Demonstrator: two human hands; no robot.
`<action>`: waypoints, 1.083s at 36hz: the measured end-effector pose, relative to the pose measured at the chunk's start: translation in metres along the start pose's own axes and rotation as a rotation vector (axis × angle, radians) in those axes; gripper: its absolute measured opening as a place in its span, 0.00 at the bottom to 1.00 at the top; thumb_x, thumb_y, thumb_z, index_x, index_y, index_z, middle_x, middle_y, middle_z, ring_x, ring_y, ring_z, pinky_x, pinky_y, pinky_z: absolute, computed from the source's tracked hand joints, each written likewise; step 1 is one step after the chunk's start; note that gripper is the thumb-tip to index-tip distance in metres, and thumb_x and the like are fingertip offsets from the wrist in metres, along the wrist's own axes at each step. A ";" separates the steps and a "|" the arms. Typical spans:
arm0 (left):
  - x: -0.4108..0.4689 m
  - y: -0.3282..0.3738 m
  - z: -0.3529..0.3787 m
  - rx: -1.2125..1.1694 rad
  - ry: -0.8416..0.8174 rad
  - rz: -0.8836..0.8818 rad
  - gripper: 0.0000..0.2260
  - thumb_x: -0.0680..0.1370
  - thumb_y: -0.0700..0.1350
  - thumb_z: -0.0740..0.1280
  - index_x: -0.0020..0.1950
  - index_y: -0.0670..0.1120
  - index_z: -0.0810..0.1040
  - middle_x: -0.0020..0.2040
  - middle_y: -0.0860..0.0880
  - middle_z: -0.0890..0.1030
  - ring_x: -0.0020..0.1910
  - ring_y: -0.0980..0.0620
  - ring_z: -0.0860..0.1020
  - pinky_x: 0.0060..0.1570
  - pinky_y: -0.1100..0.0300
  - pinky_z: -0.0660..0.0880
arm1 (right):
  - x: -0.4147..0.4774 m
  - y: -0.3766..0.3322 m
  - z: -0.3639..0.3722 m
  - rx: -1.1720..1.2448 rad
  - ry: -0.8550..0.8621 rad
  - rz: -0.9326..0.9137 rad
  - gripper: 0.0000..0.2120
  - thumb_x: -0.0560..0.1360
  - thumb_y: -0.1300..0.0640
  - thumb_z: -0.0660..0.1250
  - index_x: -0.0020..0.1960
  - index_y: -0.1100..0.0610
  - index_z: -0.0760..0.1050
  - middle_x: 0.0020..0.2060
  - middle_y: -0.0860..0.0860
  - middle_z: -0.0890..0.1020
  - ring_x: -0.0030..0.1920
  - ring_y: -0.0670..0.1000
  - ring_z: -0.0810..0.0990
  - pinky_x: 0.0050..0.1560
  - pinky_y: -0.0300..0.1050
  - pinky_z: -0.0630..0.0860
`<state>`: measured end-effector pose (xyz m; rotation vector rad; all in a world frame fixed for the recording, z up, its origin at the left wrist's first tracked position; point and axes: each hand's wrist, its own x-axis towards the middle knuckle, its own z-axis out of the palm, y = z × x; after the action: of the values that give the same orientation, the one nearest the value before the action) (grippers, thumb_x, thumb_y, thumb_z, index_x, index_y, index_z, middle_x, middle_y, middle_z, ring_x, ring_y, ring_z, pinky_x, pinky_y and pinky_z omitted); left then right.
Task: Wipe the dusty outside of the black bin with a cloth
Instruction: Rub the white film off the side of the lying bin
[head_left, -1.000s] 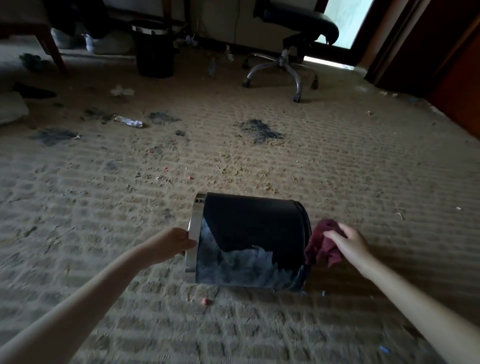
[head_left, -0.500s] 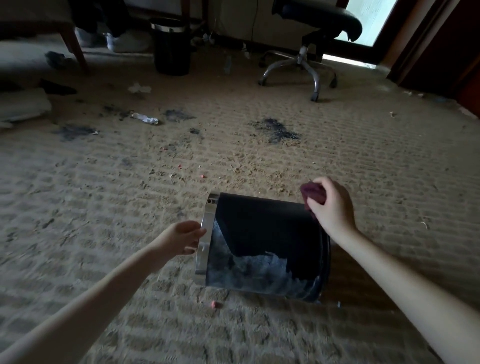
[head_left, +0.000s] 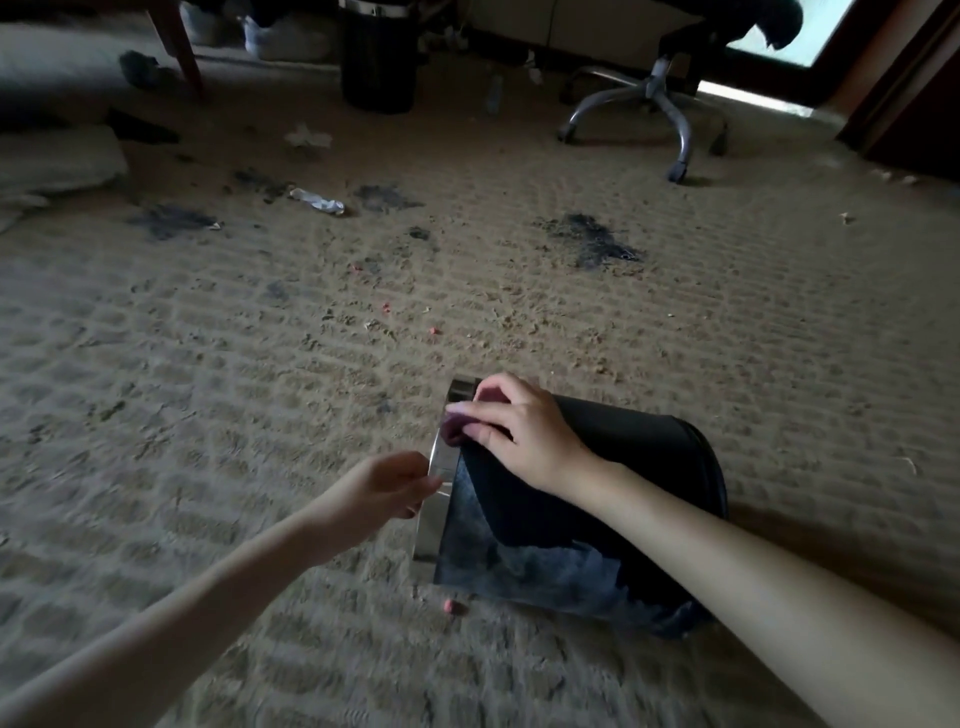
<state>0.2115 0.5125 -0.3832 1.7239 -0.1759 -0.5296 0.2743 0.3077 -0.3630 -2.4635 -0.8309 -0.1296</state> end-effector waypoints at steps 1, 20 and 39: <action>-0.001 -0.001 -0.001 0.016 0.000 0.019 0.30 0.69 0.61 0.66 0.48 0.33 0.72 0.41 0.41 0.74 0.41 0.48 0.74 0.49 0.51 0.75 | 0.007 0.001 0.000 0.013 0.002 0.031 0.14 0.75 0.50 0.64 0.57 0.53 0.81 0.49 0.55 0.77 0.51 0.57 0.75 0.52 0.52 0.72; 0.007 0.012 0.002 0.092 0.067 -0.030 0.15 0.73 0.54 0.64 0.44 0.42 0.76 0.36 0.50 0.77 0.39 0.51 0.76 0.49 0.52 0.76 | -0.048 0.056 -0.113 0.289 0.286 0.718 0.15 0.81 0.54 0.58 0.65 0.57 0.73 0.58 0.50 0.77 0.56 0.48 0.76 0.52 0.38 0.69; 0.009 0.023 0.023 0.095 0.204 -0.066 0.08 0.78 0.39 0.62 0.41 0.37 0.75 0.34 0.46 0.77 0.39 0.44 0.75 0.53 0.43 0.74 | -0.151 0.060 -0.115 0.615 0.138 0.968 0.14 0.82 0.52 0.54 0.64 0.54 0.69 0.61 0.51 0.74 0.61 0.51 0.73 0.61 0.45 0.70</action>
<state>0.2139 0.4834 -0.3664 1.8691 0.0015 -0.3952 0.1966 0.1272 -0.3308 -1.9688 0.3891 0.2664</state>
